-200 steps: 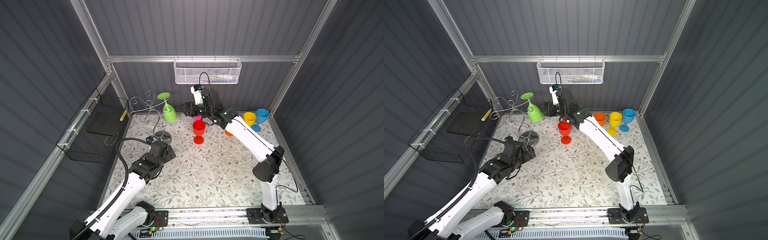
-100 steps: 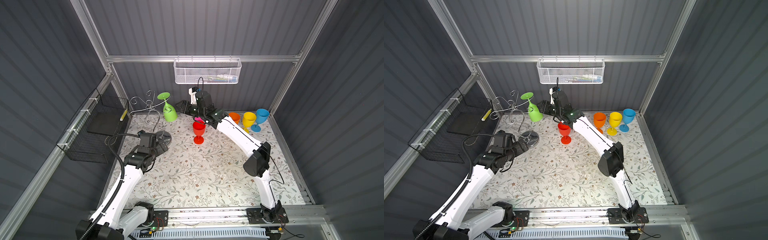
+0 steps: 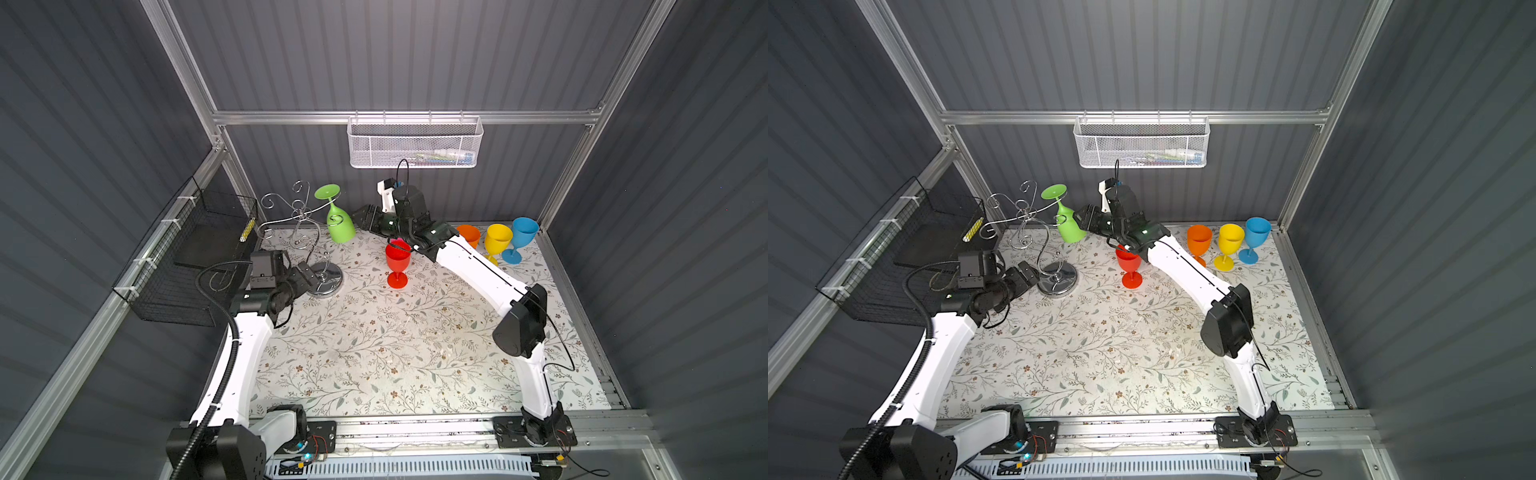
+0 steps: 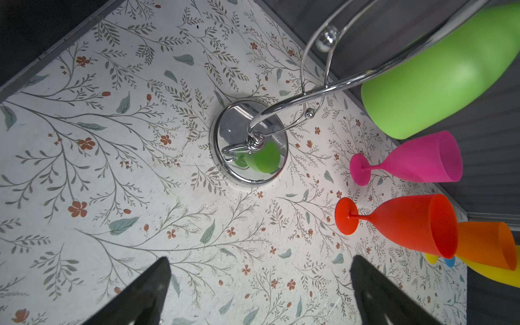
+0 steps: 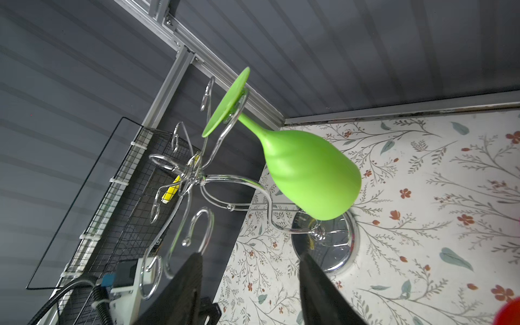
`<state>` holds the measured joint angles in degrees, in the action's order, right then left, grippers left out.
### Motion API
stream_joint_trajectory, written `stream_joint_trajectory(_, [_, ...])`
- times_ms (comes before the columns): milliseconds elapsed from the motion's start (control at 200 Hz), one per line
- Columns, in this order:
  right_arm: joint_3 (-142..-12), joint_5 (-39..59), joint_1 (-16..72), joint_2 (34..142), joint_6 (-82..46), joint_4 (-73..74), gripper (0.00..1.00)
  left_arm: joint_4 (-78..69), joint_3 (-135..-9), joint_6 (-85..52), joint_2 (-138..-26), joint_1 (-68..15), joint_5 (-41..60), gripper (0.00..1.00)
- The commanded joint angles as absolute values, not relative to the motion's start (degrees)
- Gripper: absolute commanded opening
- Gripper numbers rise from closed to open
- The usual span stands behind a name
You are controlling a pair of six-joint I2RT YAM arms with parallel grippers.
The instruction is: Take the wine glass off the wine glass rack
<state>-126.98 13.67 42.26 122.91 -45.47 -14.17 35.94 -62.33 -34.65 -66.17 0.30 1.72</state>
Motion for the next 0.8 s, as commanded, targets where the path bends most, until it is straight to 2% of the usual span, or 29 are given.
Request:
stream_joint_trajectory(0, [-125.8,14.9,43.4,120.8,-48.1,-10.7,0.54,35.1,-65.1,-33.6,-67.2,1.5,5.1,1.00])
stream_joint_trajectory(510, [-124.7,16.6,44.9,124.5,-61.6,-1.4,0.44,33.2,-67.1,-35.3,-68.4,4.1,7.8,1.00])
stream_joint_trajectory(795, [-125.4,15.9,45.3,127.0,-67.9,0.8,0.42,33.0,-66.9,-35.9,-67.8,4.3,8.4,1.00])
